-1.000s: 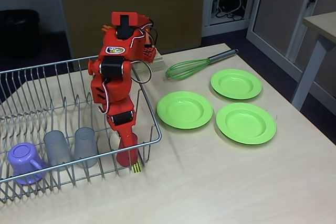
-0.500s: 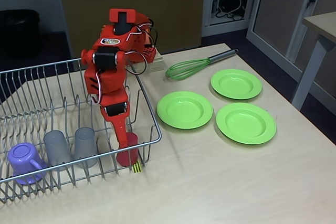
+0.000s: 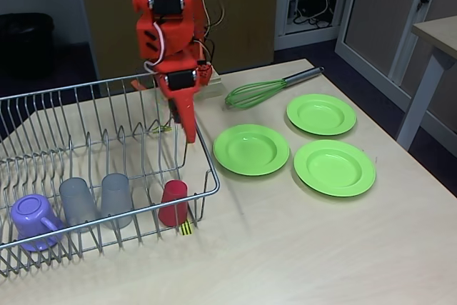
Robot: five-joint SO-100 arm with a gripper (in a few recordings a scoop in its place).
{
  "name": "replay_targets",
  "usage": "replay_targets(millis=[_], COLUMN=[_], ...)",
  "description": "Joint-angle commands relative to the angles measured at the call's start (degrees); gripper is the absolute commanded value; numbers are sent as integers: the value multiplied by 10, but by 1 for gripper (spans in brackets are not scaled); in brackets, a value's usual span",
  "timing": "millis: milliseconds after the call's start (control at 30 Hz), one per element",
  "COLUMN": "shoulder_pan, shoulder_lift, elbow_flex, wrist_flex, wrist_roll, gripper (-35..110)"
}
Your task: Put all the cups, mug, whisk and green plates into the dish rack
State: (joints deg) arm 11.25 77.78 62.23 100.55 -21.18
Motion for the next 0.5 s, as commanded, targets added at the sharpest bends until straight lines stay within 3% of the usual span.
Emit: replay_targets(millis=[0,267,467], shoulder_pan=[-73,-306,-538], shoulder_lift=[156,367,425], elbow_flex=[113,342,484], wrist_flex=[-9,-59,-162], wrist_roll=[79,319,585], gripper=[34,33,29])
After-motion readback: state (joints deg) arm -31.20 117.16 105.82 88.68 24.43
